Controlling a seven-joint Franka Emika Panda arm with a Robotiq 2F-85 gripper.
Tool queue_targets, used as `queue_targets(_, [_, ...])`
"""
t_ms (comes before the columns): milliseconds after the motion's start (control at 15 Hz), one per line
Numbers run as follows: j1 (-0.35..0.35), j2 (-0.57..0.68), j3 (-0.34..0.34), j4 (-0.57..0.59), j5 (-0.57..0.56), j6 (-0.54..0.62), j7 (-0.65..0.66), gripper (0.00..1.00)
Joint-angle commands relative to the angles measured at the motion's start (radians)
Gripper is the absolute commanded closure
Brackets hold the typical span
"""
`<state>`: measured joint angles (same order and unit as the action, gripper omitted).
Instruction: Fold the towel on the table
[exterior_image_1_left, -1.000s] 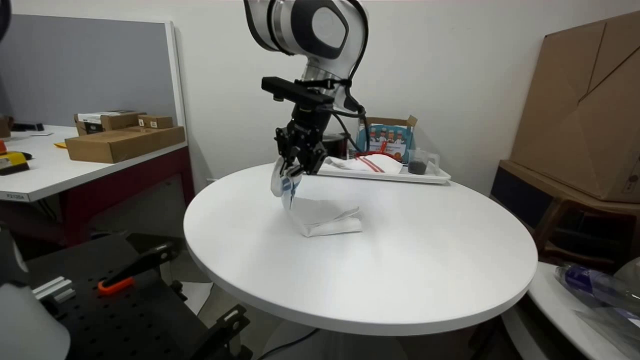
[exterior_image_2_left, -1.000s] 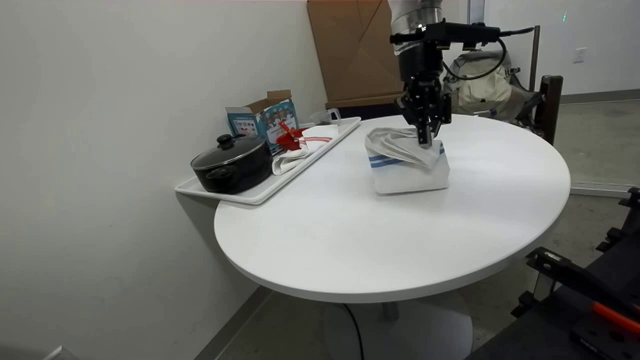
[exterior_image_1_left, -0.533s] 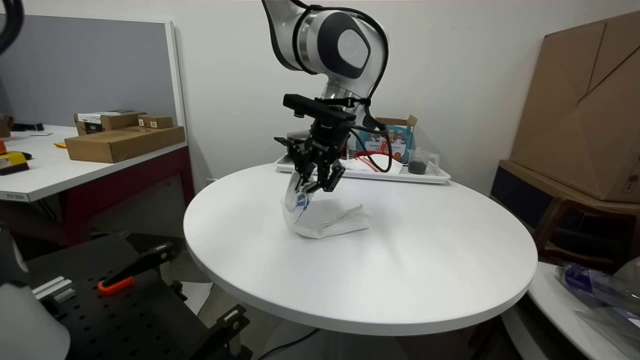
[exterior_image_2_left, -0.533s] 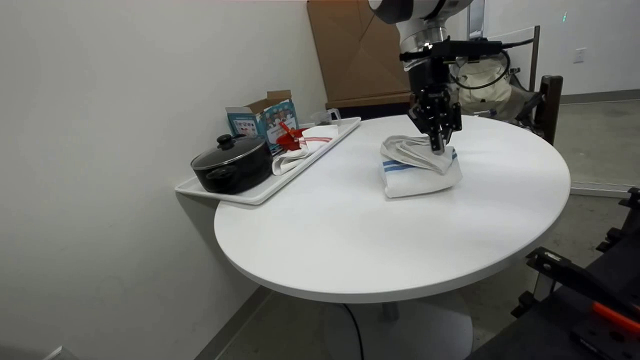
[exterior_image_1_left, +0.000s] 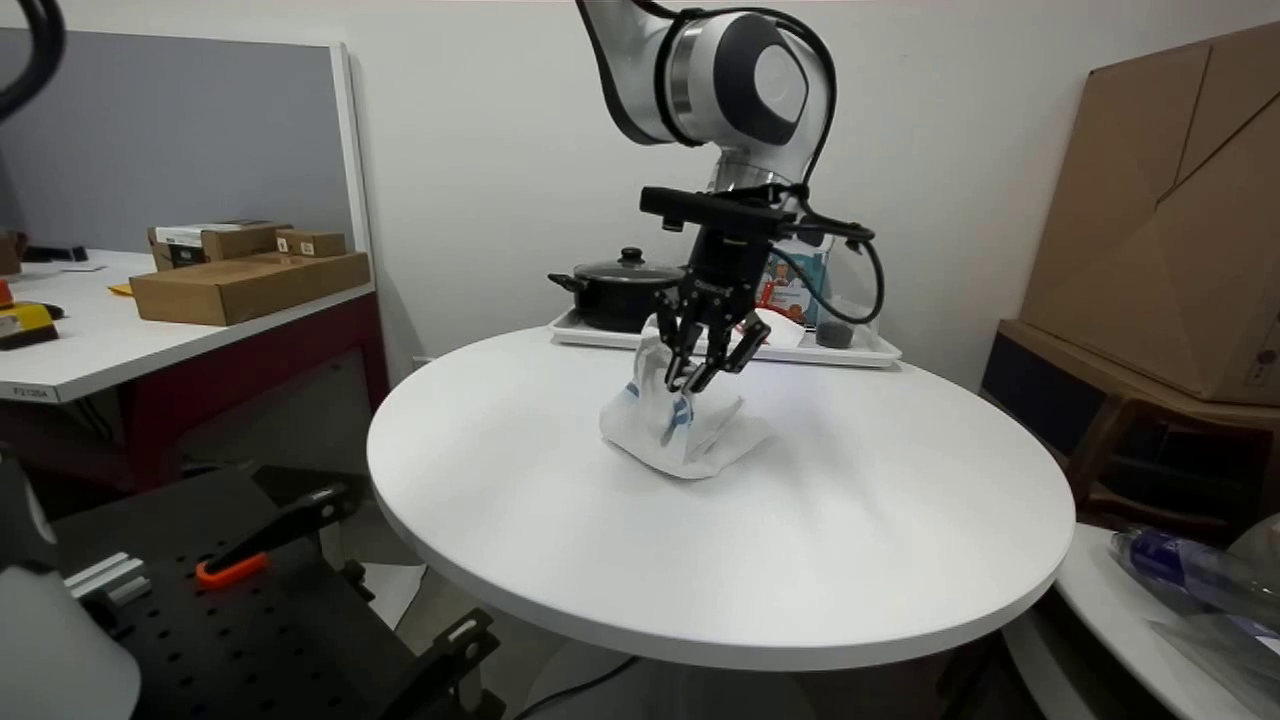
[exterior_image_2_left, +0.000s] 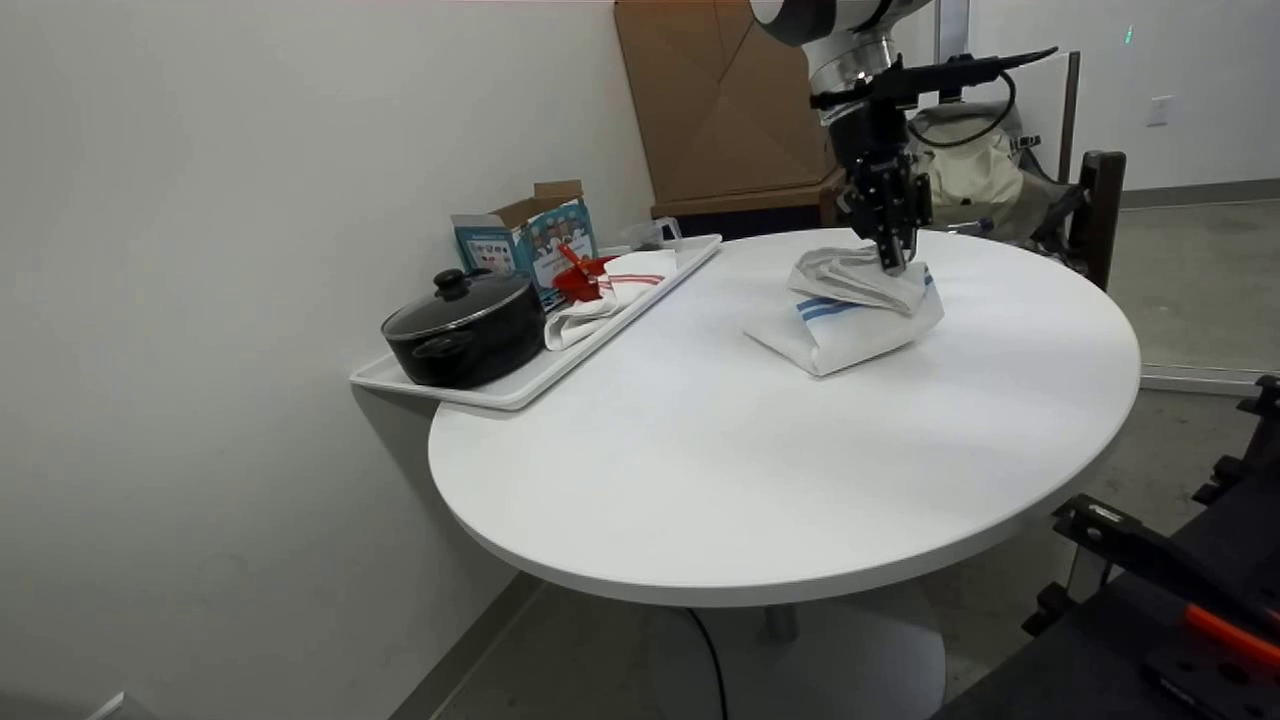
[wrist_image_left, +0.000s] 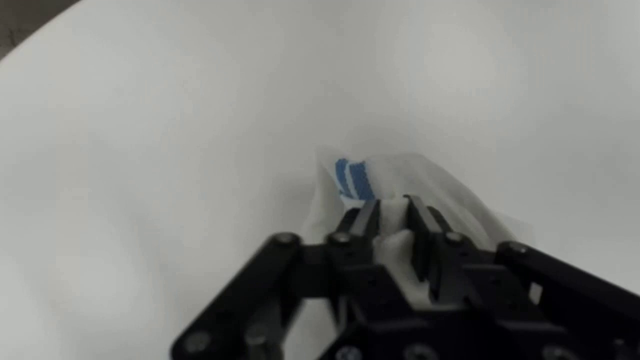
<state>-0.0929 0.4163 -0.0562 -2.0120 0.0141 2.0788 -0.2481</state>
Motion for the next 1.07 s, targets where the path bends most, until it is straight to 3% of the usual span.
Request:
queue_targets(0, [-0.019,0.045,-0.022,0.099,-0.041,-0.06,0.037,0.5])
queue_targets(467, [-0.009,0.077,-0.029,0.167,-0.091,-0.065,0.082,0.02])
queue_targets(733, [0.016,0.063,-0.013,0.152,-0.117,-0.058,0.091,0.0])
queue_targets(1000, [0.059,0.001,0.013,0.056,-0.165,-0.035,0.073,0.0])
